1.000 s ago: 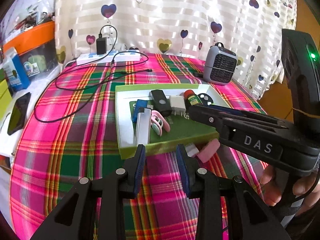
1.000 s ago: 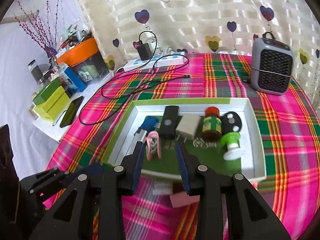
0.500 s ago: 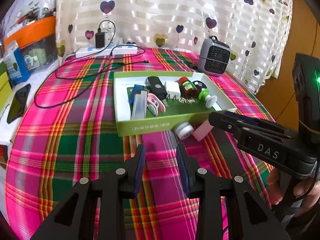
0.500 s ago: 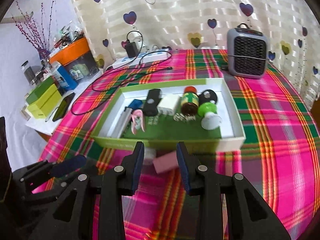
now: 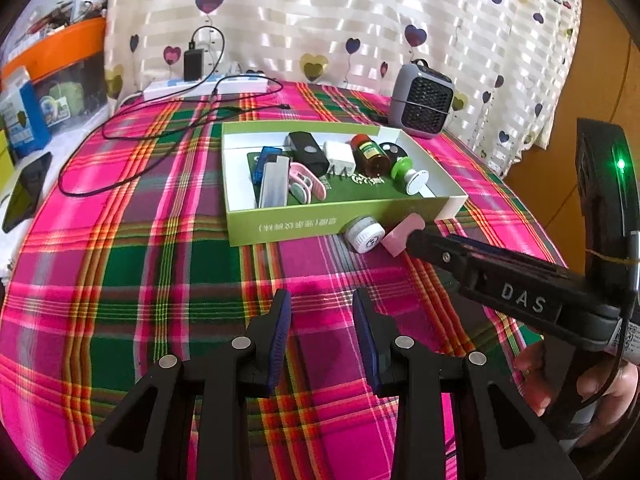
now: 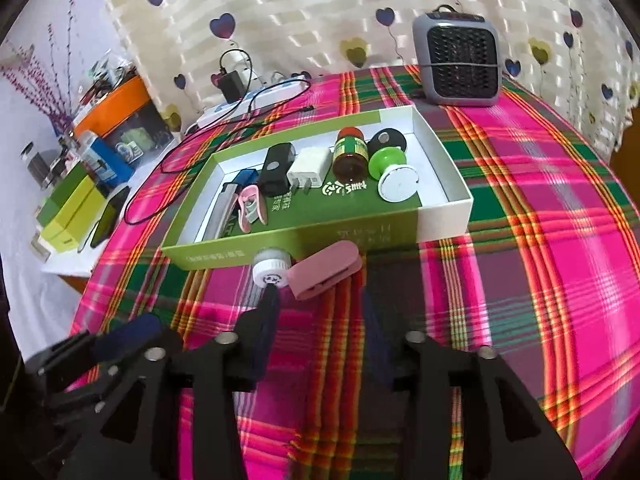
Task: Organize rigid objects
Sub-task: 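Withdraw both tools toward the pink eraser and white round container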
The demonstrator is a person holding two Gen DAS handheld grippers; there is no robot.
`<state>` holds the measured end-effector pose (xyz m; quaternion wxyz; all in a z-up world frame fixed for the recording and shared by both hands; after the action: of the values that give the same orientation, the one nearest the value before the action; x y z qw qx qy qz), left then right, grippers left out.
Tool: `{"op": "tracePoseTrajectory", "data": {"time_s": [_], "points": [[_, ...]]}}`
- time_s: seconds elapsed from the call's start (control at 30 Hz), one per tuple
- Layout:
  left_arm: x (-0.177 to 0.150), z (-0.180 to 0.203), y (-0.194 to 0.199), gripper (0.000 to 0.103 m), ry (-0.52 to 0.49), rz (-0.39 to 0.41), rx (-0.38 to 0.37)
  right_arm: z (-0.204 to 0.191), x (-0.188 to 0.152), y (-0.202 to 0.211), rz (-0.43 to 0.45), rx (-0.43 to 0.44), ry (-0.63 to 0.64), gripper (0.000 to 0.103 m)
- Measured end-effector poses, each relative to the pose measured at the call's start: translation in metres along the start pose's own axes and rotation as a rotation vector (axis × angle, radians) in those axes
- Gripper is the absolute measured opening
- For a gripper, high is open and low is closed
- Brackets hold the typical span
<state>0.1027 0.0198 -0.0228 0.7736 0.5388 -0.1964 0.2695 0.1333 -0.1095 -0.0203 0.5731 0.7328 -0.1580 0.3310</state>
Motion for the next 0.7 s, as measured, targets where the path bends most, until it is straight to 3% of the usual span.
{"op": "tracePoseTrajectory", "data": {"time_s": [0.43, 0.7], "points": [[0.005, -0.012, -0.008, 0.031, 0.007, -0.026, -0.015, 0.004, 0.008, -0.022, -0.03, -0.068, -0.102, 0.049], [0.006, -0.008, -0.013, 0.031, -0.011, -0.04, -0.033, 0.012, -0.001, -0.016, -0.067, -0.128, -0.098, 0.049]]}}
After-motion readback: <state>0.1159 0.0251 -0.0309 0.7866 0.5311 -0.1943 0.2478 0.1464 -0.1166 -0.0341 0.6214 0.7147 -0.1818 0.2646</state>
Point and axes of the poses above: each gripper's, at about its wrist camera, not at the fingertips, and y roughly against the way its jaws point, z to its right, x to its top, the point moved 7 cm from there along -y, roughly the way its jaws point, and after that the axes turned 14 degrees about y, right-handed, at the moved point
